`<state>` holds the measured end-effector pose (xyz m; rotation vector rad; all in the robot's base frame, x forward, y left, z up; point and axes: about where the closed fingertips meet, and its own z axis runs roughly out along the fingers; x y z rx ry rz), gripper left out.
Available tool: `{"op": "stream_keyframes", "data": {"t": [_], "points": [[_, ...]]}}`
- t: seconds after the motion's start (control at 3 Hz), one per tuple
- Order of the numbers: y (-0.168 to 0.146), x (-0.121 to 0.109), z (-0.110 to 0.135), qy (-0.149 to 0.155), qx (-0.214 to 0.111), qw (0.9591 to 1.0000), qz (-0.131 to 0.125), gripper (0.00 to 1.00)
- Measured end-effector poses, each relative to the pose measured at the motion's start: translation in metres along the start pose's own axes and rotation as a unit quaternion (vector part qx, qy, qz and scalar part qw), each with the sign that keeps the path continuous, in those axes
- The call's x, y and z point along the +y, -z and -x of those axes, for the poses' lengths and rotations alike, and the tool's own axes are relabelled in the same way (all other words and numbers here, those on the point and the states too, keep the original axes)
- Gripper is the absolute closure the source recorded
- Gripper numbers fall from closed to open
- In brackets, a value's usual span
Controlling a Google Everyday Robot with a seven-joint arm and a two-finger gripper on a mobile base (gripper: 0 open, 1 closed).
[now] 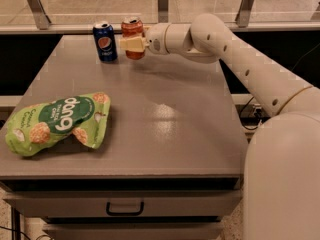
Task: Move coke can near pepsi can
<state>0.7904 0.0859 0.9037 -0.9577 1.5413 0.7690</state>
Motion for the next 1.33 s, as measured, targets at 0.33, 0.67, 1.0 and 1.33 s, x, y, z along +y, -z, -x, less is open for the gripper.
{"op": "stream_keyframes", "data": {"t": [0.33, 0.67, 1.0, 1.33], "points": [[-0.015, 0.012, -0.005, -0.008, -0.01, 0.9999, 0.002, 1.0], [-0.027, 0.023, -0.011, -0.014, -0.014, 0.9998, 0.003, 1.0], [-0.03, 0.025, -0.011, -0.014, -0.014, 0.9998, 0.005, 0.82], [-0.032, 0.027, -0.011, -0.014, -0.014, 0.9998, 0.008, 0.59]]}}
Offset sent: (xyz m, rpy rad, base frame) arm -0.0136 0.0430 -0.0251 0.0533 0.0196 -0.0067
